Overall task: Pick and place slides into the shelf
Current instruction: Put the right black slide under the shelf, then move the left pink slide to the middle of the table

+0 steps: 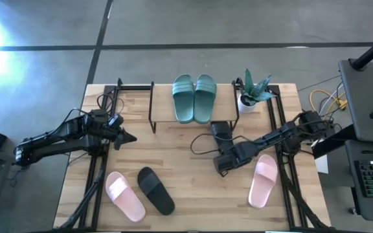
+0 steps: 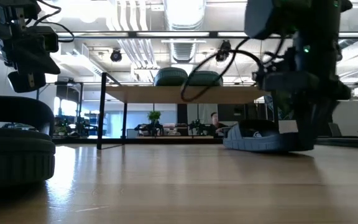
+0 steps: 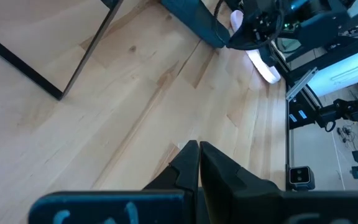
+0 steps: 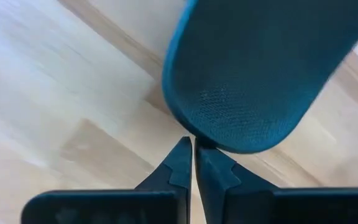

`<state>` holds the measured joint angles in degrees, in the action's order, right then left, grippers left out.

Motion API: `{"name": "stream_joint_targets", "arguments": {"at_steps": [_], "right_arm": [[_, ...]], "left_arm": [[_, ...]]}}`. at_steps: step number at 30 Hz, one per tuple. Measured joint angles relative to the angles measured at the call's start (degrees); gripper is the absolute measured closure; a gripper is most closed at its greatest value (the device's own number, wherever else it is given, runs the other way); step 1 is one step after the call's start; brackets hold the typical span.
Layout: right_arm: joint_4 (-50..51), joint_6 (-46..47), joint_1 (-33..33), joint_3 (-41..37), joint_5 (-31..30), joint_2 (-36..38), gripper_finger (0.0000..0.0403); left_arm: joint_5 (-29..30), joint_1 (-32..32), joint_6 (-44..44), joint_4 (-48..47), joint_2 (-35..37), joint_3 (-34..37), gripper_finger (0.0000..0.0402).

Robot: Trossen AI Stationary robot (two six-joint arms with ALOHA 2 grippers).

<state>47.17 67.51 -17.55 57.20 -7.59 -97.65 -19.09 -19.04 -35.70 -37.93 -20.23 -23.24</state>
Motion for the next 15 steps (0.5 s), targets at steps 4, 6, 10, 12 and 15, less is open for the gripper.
{"name": "stream_joint_targets", "arguments": {"at_steps": [4, 6, 10, 12, 15], "right_arm": [[-0.6, -3.4, 0.1, 2.6, 2.4, 0.0, 0.0390], [-2.1, -6.3, 0.1, 3.9, 7.1, 0.0, 0.0390], [-5.4, -9.2, 0.0, 5.5, 12.6, 0.0, 0.0390], [-5.2, -6.9, 0.1, 5.3, 14.8, 0.0, 0.0390], [-3.4, -0.6, 0.1, 3.7, 20.4, 0.0, 0.0390]], "left_arm": [[0.0, 0.0, 0.0, 0.0, 0.0, 0.0, 0.0402], [0.0, 0.0, 0.0, 0.0, 0.0, 0.0, 0.0402], [0.1, 0.0, 0.0, 0.0, 0.0, 0.0, 0.0402], [0.1, 0.0, -0.1, 0.0, 0.0, 0.0, 0.0402], [0.1, 0.0, -0.2, 0.0, 0.0, 0.0, 0.0402]]}}
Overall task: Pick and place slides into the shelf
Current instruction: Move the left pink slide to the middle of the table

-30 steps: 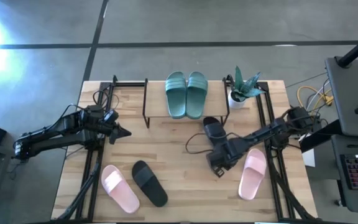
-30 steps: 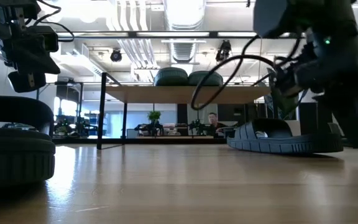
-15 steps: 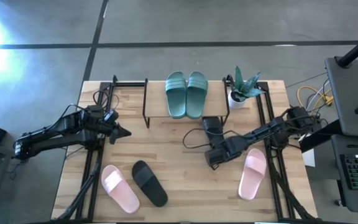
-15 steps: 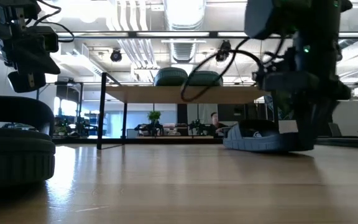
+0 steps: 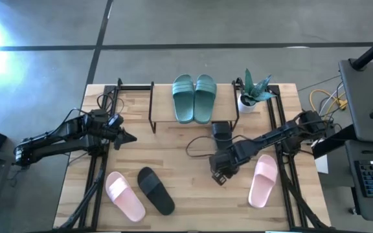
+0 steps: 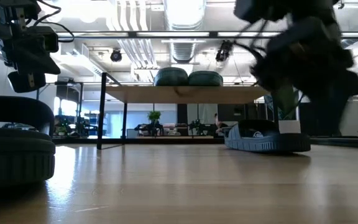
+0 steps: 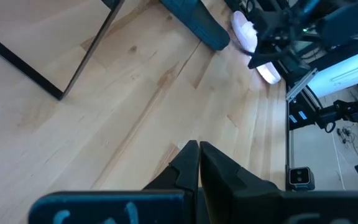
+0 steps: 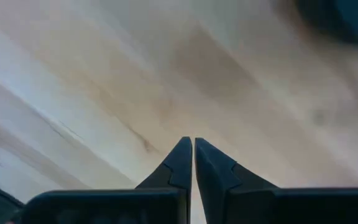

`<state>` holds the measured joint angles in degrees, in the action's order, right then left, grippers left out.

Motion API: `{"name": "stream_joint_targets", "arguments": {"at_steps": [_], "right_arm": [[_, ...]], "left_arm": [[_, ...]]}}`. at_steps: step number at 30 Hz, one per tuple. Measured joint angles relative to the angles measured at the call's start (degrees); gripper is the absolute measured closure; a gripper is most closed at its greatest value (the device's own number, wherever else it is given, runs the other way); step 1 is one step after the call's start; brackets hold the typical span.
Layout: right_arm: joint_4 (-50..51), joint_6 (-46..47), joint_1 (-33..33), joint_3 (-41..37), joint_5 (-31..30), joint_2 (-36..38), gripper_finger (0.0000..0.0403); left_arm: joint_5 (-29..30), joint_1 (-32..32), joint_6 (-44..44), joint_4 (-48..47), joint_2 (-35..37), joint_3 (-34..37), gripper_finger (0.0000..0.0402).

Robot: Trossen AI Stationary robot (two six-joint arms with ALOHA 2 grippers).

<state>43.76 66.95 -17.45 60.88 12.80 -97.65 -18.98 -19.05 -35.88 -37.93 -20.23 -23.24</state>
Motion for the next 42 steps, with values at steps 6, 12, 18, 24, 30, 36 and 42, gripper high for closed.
{"name": "stream_joint_targets", "arguments": {"at_steps": [6, 12, 18, 24, 30, 36, 42], "right_arm": [[1.1, 13.7, -4.3, -3.1, 7.0, 0.0, 0.0390], [1.1, 18.1, -11.5, -0.2, -3.6, 0.0, 0.0389], [-0.1, 15.1, -13.3, 3.7, -9.9, 0.1, 0.0353], [-1.1, 9.7, -11.9, 6.4, -15.8, 0.1, 0.0270], [-1.6, 5.9, -10.0, 7.6, -16.1, 0.1, 0.0205], [-4.9, 2.0, -9.5, 9.5, -19.5, 0.1, 0.0196], [-5.6, 0.4, -8.8, 11.8, -25.8, 0.1, 0.0205]], "left_arm": [[0.0, 0.0, 0.2, 0.0, 0.0, 0.0, 0.0402], [0.0, 0.0, 0.2, 0.0, 0.0, 0.0, 0.0402], [0.0, 0.0, 0.7, 0.0, 0.0, 0.0, 0.0402], [0.0, 0.0, 0.7, 0.0, 0.1, 0.0, 0.0402], [0.0, 0.0, 0.7, 0.0, 0.0, 0.0, 0.0402], [-2.0, 0.3, 0.8, 1.9, 0.3, -2.2, 0.0402], [-5.4, 0.4, -3.7, 24.7, 0.2, -4.2, 0.0402]]}}
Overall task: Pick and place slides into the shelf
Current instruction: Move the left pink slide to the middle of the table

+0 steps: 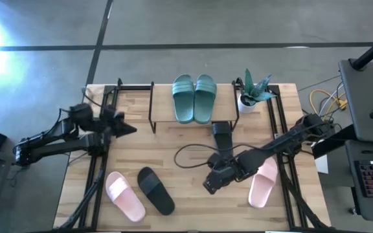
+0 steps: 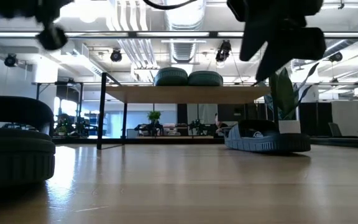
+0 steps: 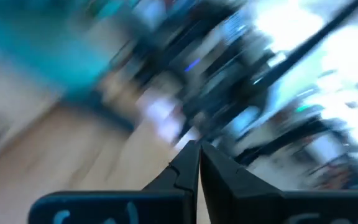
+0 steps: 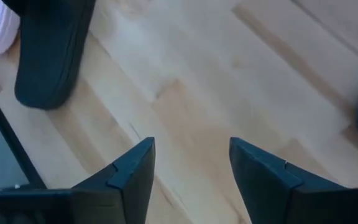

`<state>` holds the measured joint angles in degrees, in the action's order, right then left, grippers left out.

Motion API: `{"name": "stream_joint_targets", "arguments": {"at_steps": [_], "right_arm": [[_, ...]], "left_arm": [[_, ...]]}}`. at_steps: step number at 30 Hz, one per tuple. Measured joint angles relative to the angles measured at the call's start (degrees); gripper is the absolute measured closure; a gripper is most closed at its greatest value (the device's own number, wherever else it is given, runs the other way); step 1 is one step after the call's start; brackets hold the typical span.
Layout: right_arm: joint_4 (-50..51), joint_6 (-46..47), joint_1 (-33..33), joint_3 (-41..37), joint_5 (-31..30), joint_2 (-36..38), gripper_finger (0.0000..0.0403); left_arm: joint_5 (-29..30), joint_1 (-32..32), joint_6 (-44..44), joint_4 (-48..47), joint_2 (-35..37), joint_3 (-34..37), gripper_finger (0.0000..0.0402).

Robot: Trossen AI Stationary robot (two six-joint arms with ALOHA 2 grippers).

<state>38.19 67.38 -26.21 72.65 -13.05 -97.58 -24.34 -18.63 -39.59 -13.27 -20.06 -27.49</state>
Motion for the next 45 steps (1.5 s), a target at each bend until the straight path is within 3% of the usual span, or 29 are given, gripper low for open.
{"name": "stream_joint_targets", "arguments": {"at_steps": [3, 5, 11, 14, 17, 21, 24, 30, 36, 45], "right_arm": [[0.0, -1.6, 0.9, 0.4, -0.5, 0.0, 0.0208], [0.0, -2.7, 1.5, 0.3, -0.5, 0.0, 0.0208], [0.1, -3.6, 3.1, 0.1, -0.4, 0.0, 0.0209], [0.1, -3.5, 3.0, 0.1, 0.0, 0.0, 0.0209], [0.0, -3.0, 2.8, 0.0, 1.8, 0.0, 0.0209], [0.1, -2.9, 2.6, -0.5, 2.5, 0.0, 0.0209], [0.1, -2.9, 2.6, -1.1, 2.5, 0.0, 0.0209], [0.2, -3.2, 2.6, -2.6, 2.5, 0.0, 0.0209], [0.2, -2.5, 2.1, -2.7, 2.7, 0.0, 0.0209], [0.4, -1.4, 1.2, -3.2, 2.7, 0.0, 0.0209]], "left_arm": [[-1.3, 0.0, -3.7, 13.2, -1.2, 0.0, 0.0402], [-1.3, 0.0, -5.6, 15.1, -3.2, -0.2, 0.0402], [-4.6, 3.2, -7.9, 6.8, -13.7, 0.1, 0.0402], [-7.7, 9.9, -5.9, 5.0, -17.5, -1.2, 0.0402], [-8.4, 18.4, -2.5, -2.7, -18.5, -4.7, 0.0402], [0.5, 28.5, -2.9, -25.3, -19.5, -7.5, 0.0402], [6.0, 32.8, -9.6, -36.5, -19.4, -7.6, 0.0402], [10.2, 38.9, -21.4, -36.3, -19.9, -7.6, 0.0402], [8.0, 46.4, -26.7, -36.8, -23.1, -8.5, 0.0402], [13.5, 57.6, -31.8, -38.6, -37.7, -14.3, 0.0402]]}}
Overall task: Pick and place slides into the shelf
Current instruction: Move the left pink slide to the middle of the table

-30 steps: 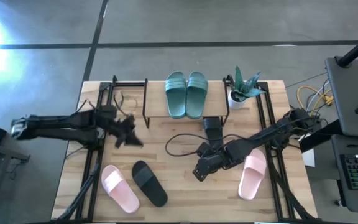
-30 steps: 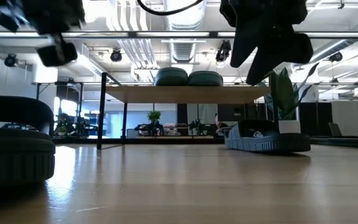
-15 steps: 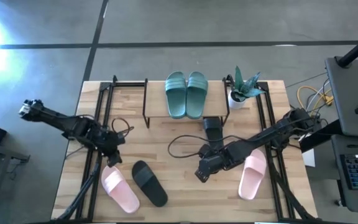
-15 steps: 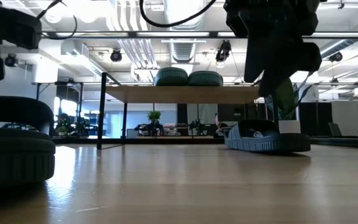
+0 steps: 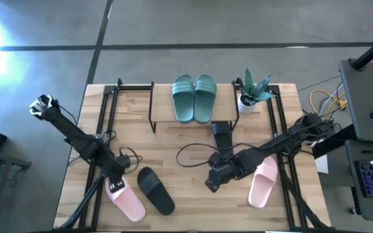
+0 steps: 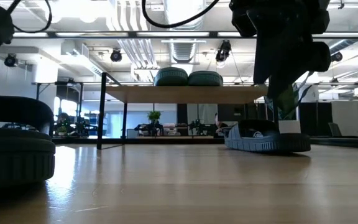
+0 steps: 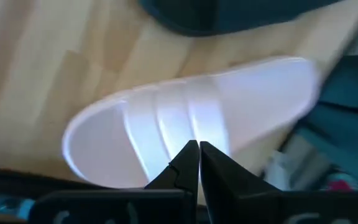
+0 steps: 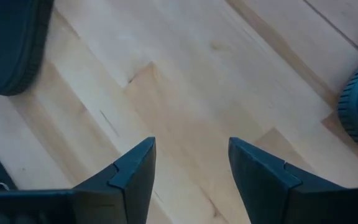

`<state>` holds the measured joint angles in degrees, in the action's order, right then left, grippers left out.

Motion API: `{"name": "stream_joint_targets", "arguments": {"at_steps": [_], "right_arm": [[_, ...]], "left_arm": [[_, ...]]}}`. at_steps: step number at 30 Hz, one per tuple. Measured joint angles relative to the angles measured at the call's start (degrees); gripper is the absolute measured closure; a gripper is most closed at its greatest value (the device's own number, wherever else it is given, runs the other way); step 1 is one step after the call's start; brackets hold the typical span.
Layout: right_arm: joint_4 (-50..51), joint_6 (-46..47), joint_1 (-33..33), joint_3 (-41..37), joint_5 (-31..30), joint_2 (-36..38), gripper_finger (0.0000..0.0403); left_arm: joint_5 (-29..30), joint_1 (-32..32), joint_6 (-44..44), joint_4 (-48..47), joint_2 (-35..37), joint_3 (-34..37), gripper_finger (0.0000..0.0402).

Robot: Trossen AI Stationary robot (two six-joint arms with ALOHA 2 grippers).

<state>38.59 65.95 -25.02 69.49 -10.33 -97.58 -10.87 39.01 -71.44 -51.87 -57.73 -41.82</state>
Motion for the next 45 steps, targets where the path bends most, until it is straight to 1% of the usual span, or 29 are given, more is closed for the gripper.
{"name": "stream_joint_targets", "arguments": {"at_steps": [4, 9, 12, 14, 16, 19, 23, 25, 28, 32, 34, 36, 38, 40, 43, 45], "right_arm": [[0.0, 0.0, 0.0, -0.5, 0.2, 0.0, 0.0209], [0.0, -0.1, -0.1, -1.0, 1.7, 0.0, 0.0209], [0.1, -1.4, -0.3, -1.4, 1.8, 0.0, 0.0209], [0.0, -3.0, -0.3, -1.9, 1.8, 0.0, 0.0209], [0.1, -4.4, -0.2, -2.5, 2.3, 0.0, 0.0209], [0.1, -7.2, -0.2, -3.3, 4.8, 0.0, 0.0209], [0.1, -10.3, -0.3, -4.6, 7.2, 0.0, 0.0209], [0.1, -11.4, -0.3, -5.3, 7.4, 0.0, 0.0209], [0.1, -12.1, -0.3, -6.6, 7.5, 0.0, 0.0209], [0.1, -13.6, -0.3, -8.2, 7.5, 0.0, 0.0209], [0.1, -15.0, -0.3, -8.7, 7.5, 0.0, 0.0209], [0.1, -16.4, -0.2, -9.1, 7.5, 0.0, 0.0209], [0.1, -17.6, -0.2, -9.4, 7.4, 0.0, 0.0209], [0.0, -18.6, -0.2, -9.7, 7.3, 0.0, 0.0209], [0.1, -19.2, -0.2, -10.2, 7.3, 0.0, 0.0209], [0.0, -19.3, -0.2, -10.7, 7.3, 0.0, 0.0209]], "left_arm": [[3.0, 2.0, -0.2, -6.0, -8.5, -4.8, 0.0402], [6.2, 3.5, -0.4, -9.3, -16.9, -11.7, 0.0402], [7.4, 3.8, -3.2, -9.7, -21.1, -16.0, 0.0402], [8.2, 3.9, -5.9, -12.2, -24.2, -19.1, 0.0402], [8.2, 4.2, -9.0, -16.1, -27.7, -22.4, 0.0402], [7.4, 4.5, -12.9, -23.6, -33.2, -27.3, 0.0402], [5.4, 5.0, -13.7, -31.6, -40.0, -33.3, 0.0402], [4.6, 5.0, -13.6, -33.3, -42.8, -35.9, 0.0402], [2.8, 5.1, -13.8, -33.2, -46.4, -39.8, 0.0402], [2.4, 5.8, -14.5, -33.4, -51.1, -45.5, 0.0402], [2.4, 6.2, -16.0, -35.6, -53.3, -47.9, 0.0402], [2.4, 6.7, -17.5, -38.6, -55.4, -49.5, 0.0402], [3.4, 7.4, -18.8, -37.9, -56.5, -49.6, 0.0402], [5.3, 8.2, -22.7, -38.3, -57.3, -49.3, 0.0402], [5.2, 9.1, -27.2, -38.2, -58.4, -48.7, 0.0402], [4.4, 9.2, -28.7, -38.1, -58.9, -48.6, 0.0402]]}}
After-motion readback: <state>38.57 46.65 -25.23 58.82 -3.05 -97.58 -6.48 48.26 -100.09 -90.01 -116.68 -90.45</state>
